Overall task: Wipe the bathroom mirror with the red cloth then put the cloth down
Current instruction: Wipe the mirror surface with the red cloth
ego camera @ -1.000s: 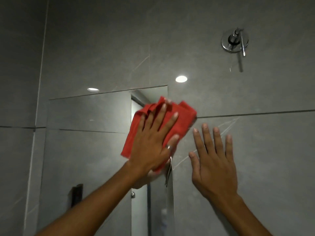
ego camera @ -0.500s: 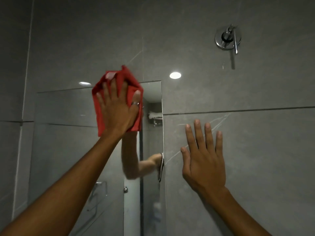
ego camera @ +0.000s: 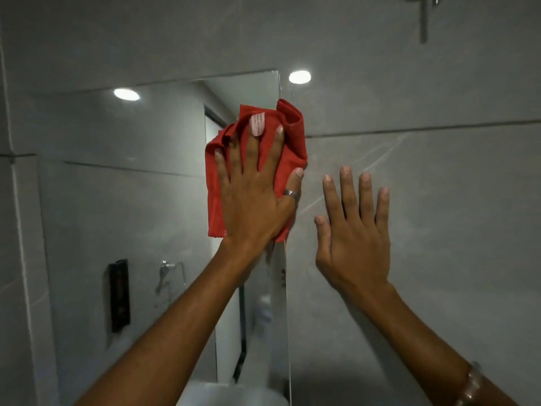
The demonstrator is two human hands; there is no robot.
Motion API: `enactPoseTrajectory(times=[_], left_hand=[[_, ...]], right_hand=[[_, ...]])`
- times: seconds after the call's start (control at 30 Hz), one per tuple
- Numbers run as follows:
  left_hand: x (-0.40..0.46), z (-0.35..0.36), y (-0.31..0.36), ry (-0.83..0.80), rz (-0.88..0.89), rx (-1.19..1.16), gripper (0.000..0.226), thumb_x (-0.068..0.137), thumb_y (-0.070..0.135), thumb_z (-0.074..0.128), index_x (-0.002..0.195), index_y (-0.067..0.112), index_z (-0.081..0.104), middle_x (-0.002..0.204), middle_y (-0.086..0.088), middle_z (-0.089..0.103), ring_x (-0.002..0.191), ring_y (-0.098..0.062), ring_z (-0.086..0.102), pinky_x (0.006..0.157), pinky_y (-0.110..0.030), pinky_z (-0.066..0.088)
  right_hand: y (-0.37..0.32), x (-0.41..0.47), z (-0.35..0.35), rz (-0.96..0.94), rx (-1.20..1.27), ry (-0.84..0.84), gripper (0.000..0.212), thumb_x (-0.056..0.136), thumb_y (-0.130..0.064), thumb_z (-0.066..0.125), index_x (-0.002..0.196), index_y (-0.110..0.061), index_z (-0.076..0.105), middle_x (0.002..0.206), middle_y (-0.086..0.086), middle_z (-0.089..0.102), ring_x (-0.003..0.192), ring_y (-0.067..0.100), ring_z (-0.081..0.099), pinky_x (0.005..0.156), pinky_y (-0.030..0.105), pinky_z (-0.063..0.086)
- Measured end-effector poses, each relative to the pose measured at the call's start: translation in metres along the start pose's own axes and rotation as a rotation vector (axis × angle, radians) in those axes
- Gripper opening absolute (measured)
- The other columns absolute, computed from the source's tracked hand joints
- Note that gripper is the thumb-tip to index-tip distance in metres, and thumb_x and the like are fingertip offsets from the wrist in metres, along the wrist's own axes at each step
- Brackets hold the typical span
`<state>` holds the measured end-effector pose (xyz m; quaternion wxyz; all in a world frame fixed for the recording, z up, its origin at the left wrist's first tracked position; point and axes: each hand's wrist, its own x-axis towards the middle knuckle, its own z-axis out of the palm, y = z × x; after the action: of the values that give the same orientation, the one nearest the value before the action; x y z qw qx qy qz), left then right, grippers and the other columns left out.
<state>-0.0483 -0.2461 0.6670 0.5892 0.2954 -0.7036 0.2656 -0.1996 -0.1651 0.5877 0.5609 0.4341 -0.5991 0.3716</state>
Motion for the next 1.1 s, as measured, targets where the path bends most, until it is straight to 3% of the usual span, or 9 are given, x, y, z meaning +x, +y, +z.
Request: enactPoseTrajectory(times=[0.2,0.33,0.43,0.53,0.63,0.8,0.9,1.0,1.1], left_hand=[[-0.109,0.019,0.016,-0.052,-0.085,0.011,0.072,0.104,0.065,0.022,0.165,0.026,0.02,0.173,-0.01,0.016,0.161,-0.037,0.011,0.129,-0.057,-0.001],[-0.209,0.035,0.024,-0.095,-0.084,0.016,0.073,0.103,0.064,0.029,0.166,0.031,0.009,0.171,-0.012,0.019,0.161,-0.028,-0.008,0.129,-0.057,-0.001],[-0.288,0.047,0.022,-0.12,-0.045,0.013,0.076,0.1,0.063,0.039,0.165,0.036,0.008,0.168,-0.012,0.019,0.162,-0.031,0.003,0.129,-0.054,0.001],[-0.364,0.049,0.014,-0.228,-0.026,0.03,0.065,0.1,0.062,0.036,0.159,0.038,0.023,0.155,-0.011,0.036,0.141,-0.042,0.035,0.118,-0.06,0.029],[-0.404,0.042,0.007,-0.371,-0.047,0.038,0.056,0.102,0.061,0.025,0.15,0.033,0.028,0.141,-0.014,0.043,0.125,-0.042,0.043,0.102,-0.066,0.043],[-0.34,0.026,0.005,-0.374,-0.074,0.003,0.068,0.102,0.064,0.028,0.161,0.033,0.017,0.158,-0.014,0.035,0.143,-0.043,0.032,0.125,-0.057,0.016],[-0.239,0.022,0.002,-0.256,-0.138,-0.006,0.077,0.101,0.067,0.029,0.166,0.034,0.001,0.17,-0.01,0.023,0.157,-0.039,0.019,0.13,-0.052,-0.004],[-0.122,0.009,0.003,-0.141,-0.099,-0.023,0.076,0.103,0.067,0.021,0.166,0.032,-0.002,0.175,-0.006,0.01,0.161,-0.035,0.008,0.13,-0.053,-0.005],[-0.008,-0.008,0.002,-0.03,-0.105,-0.07,0.075,0.105,0.064,0.021,0.167,0.028,0.0,0.176,-0.004,-0.002,0.163,-0.029,-0.002,0.13,-0.054,-0.007]], right_hand=[[-0.002,-0.051,0.004,0.018,0.003,-0.011,0.064,0.111,-0.044,0.028,0.169,-0.019,0.019,0.177,0.013,0.019,0.164,0.038,0.018,0.133,0.059,0.011],[-0.007,-0.111,0.007,0.034,-0.015,-0.06,0.063,0.11,-0.042,0.036,0.167,-0.016,0.029,0.172,0.017,0.033,0.158,0.043,0.03,0.13,0.061,0.016],[-0.009,-0.155,0.01,0.01,-0.019,-0.07,0.065,0.108,-0.041,0.038,0.167,-0.018,0.027,0.17,0.017,0.035,0.157,0.043,0.03,0.13,0.06,0.014],[-0.012,-0.186,0.013,0.008,-0.007,-0.088,0.071,0.107,-0.04,0.04,0.169,-0.022,0.011,0.175,0.009,0.016,0.162,0.039,0.015,0.132,0.059,0.011],[-0.012,-0.198,0.012,0.015,-0.019,-0.119,0.072,0.107,-0.04,0.04,0.17,-0.021,0.009,0.176,0.008,0.005,0.167,0.033,-0.005,0.133,0.059,0.006],[-0.017,-0.185,-0.003,0.049,-0.001,-0.18,0.068,0.102,-0.034,0.048,0.163,-0.014,0.027,0.168,0.016,0.023,0.159,0.042,0.018,0.126,0.065,0.019],[-0.018,-0.163,-0.008,-0.003,0.101,-0.201,0.062,0.108,-0.04,0.031,0.166,-0.016,0.022,0.175,0.014,0.011,0.166,0.033,-0.002,0.132,0.061,0.006],[-0.023,-0.091,-0.011,-0.037,0.114,-0.138,0.065,0.11,-0.045,0.018,0.17,-0.025,0.007,0.18,0.006,-0.006,0.167,0.027,-0.008,0.135,0.05,-0.009],[-0.034,-0.004,-0.015,0.018,0.136,-0.057,0.065,0.109,-0.043,0.022,0.171,-0.022,0.014,0.179,0.004,-0.008,0.167,0.025,-0.011,0.135,0.047,-0.009]])
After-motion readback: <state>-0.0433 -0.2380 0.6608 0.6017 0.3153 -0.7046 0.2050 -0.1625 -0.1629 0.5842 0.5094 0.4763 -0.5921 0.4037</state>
